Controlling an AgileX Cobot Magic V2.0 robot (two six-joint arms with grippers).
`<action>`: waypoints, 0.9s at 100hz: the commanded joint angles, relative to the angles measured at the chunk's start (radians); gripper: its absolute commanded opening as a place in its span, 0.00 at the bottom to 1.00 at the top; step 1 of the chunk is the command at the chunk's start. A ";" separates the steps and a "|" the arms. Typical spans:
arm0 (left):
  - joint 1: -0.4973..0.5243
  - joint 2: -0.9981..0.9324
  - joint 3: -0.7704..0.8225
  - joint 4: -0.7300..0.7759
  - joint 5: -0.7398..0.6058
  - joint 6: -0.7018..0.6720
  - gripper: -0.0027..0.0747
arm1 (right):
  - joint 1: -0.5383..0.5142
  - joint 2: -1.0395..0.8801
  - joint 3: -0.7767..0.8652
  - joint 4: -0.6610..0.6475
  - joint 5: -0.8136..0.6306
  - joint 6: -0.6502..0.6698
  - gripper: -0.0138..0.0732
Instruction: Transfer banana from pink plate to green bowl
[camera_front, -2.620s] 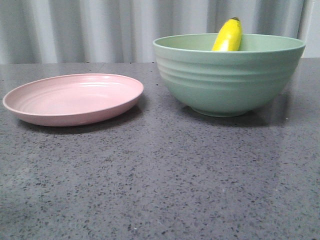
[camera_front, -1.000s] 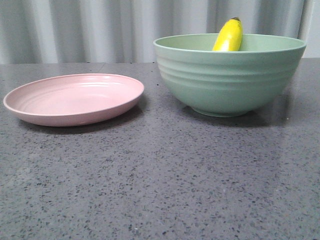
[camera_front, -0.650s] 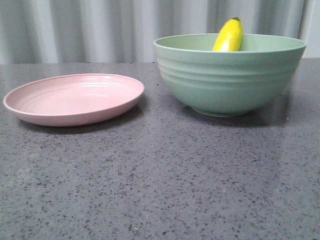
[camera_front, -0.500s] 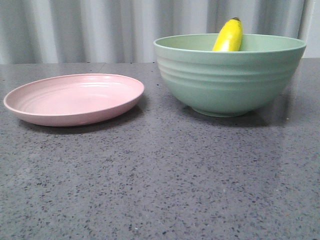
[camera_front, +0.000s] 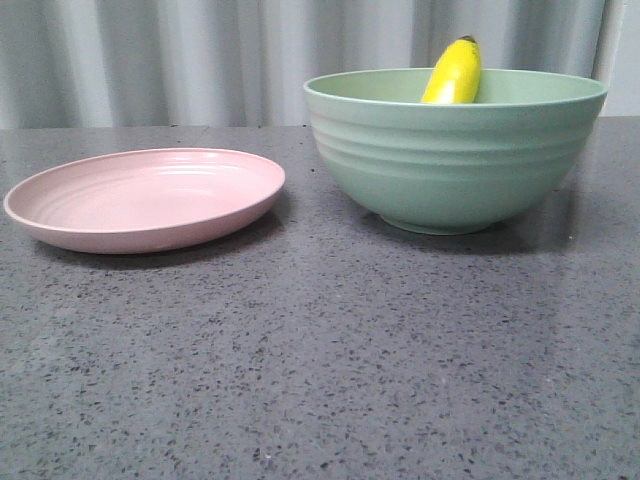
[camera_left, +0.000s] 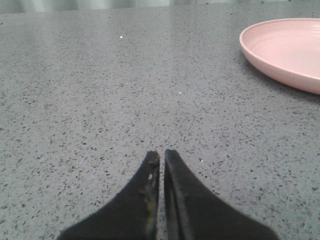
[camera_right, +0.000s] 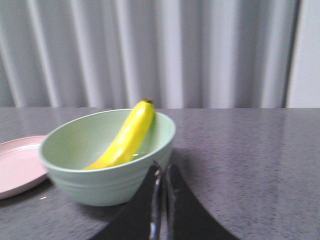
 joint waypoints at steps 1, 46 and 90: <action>0.002 -0.034 0.025 -0.006 -0.040 0.001 0.01 | -0.053 -0.015 0.038 -0.007 -0.177 -0.011 0.07; 0.002 -0.034 0.025 -0.006 -0.040 0.001 0.01 | -0.244 -0.015 0.365 -0.307 -0.414 0.308 0.07; 0.002 -0.034 0.025 -0.006 -0.040 0.001 0.01 | -0.244 -0.015 0.369 -0.164 -0.111 0.067 0.07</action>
